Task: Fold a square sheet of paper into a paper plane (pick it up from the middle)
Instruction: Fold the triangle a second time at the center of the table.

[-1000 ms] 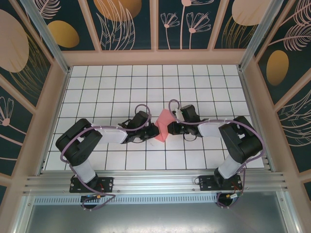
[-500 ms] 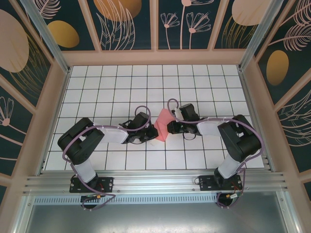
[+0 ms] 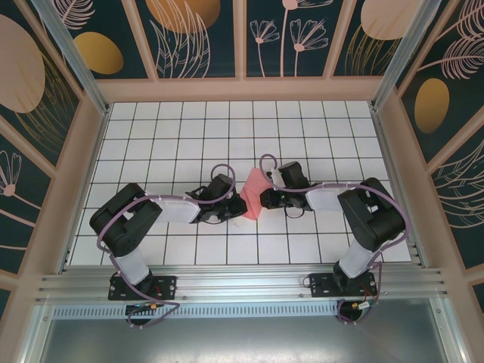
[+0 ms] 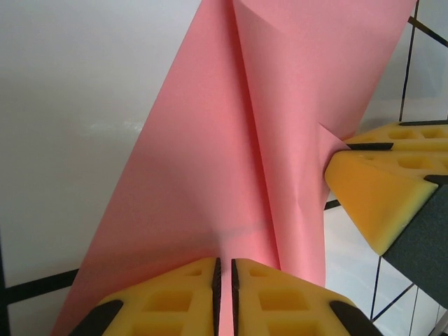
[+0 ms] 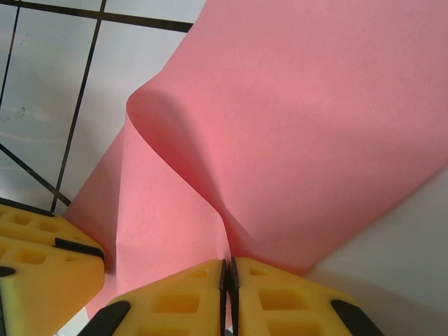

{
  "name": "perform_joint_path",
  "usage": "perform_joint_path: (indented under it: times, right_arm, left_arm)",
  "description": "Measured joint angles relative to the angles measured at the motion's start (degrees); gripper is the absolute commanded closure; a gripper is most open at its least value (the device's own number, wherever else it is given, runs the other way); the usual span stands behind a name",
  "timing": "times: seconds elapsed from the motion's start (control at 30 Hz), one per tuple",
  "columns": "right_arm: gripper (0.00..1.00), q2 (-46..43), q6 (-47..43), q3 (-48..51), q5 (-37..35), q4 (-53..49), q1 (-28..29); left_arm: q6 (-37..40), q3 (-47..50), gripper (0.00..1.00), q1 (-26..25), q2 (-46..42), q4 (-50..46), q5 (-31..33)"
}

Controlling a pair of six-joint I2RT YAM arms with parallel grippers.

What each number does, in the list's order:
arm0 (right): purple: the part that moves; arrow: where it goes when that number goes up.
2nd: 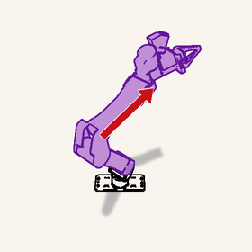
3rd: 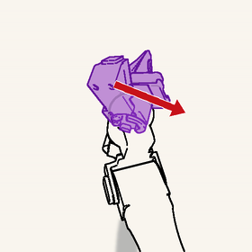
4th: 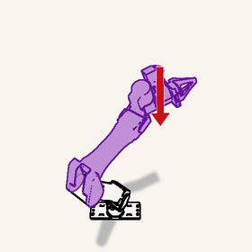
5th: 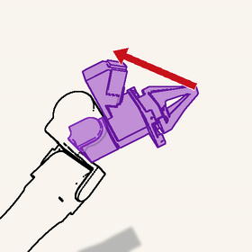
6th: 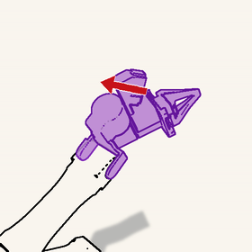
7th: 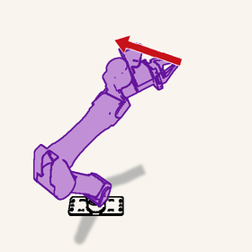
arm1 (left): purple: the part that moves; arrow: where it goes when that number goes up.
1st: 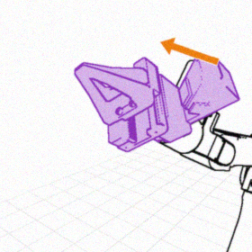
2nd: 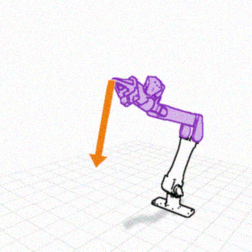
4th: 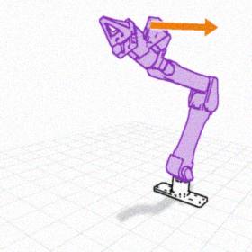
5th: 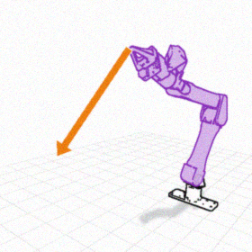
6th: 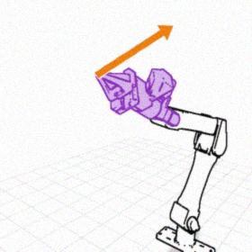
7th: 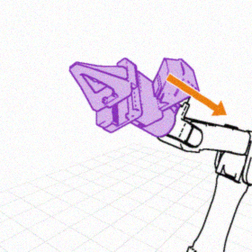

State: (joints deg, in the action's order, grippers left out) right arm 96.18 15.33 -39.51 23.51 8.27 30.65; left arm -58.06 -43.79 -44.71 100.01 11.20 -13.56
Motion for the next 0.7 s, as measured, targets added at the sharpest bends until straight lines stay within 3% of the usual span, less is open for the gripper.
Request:
perform_joint_path:
  times: [0.33,0.7]
  right_arm:
    - [0.87,0.02,0.00,0.02,-0.09,0.00,0.00]
    - [0.87,0.02,0.02,0.02,-0.07,0.00,0.00]
  left_arm:
    - [0.81,-7.93,0.86,0.00,-2.34,-0.70,2.23]
    - [-1.77,-8.09,0.86,0.00,3.85,2.93,2.05]
